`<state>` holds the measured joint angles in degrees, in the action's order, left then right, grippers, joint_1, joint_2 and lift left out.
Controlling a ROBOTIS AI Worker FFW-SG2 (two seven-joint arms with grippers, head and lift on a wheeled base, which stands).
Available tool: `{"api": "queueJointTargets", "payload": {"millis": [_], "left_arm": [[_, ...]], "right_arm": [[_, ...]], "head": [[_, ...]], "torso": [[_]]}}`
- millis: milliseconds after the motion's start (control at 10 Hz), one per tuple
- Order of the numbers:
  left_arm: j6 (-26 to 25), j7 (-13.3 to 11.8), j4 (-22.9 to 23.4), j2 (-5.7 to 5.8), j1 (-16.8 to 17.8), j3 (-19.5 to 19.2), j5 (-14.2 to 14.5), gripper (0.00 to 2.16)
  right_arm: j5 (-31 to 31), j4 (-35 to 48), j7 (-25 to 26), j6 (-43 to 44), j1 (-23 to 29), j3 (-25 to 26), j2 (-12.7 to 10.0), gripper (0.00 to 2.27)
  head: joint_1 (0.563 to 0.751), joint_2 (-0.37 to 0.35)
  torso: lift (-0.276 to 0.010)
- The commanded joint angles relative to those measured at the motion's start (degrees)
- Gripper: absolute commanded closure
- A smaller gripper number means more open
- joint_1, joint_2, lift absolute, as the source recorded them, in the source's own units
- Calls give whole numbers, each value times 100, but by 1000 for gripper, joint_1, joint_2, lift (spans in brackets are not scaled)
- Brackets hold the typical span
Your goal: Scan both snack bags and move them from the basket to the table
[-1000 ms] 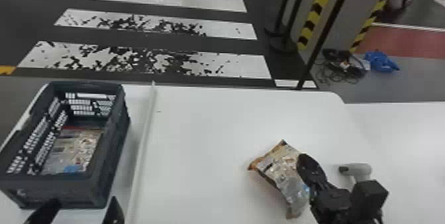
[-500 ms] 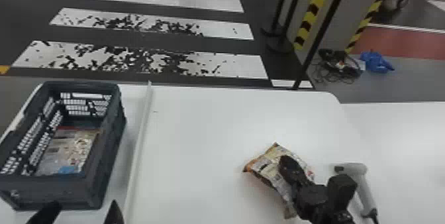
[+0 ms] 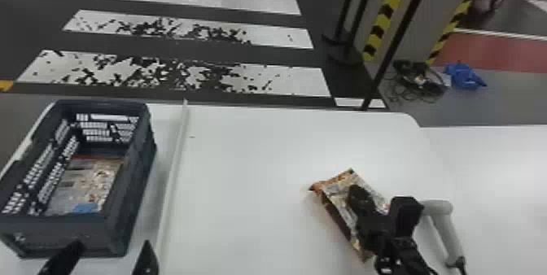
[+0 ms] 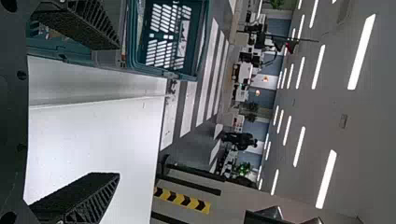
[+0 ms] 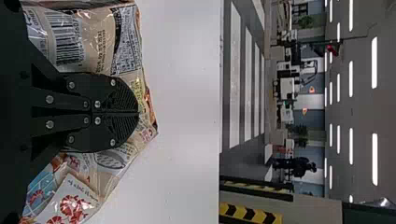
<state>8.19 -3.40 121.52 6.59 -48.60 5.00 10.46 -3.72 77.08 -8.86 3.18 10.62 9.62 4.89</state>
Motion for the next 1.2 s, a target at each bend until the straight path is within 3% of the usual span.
{"api": "queueJointTargets", "payload": {"millis": [0, 200, 400, 700, 1100], "left_arm": [[-24, -29, -41, 0, 61, 1, 0, 12], [-24, -117, -102, 0, 96, 1, 9, 12], [-24, -126, -155, 0, 167, -8, 53, 12], [-24, -152, -216, 0, 299, 71, 79, 12], [28, -179, -287, 0, 351, 106, 79, 12]], "right_arm": [[-6, -431, 534, -191, -359, 23, -24, 2253], [-94, -615, 982, -508, -632, 234, -138, 2253], [-296, 633, 1123, -965, -52, 321, -393, 2253], [-542, 2030, 1457, -1334, 493, 313, -428, 2253], [-490, 2610, 1615, -1633, 792, 453, -410, 2253]], "head": [[695, -202], [695, -244], [695, -272], [695, -267], [695, -302]], "torso": [[-98], [-98], [-98], [-98], [-98]]}}
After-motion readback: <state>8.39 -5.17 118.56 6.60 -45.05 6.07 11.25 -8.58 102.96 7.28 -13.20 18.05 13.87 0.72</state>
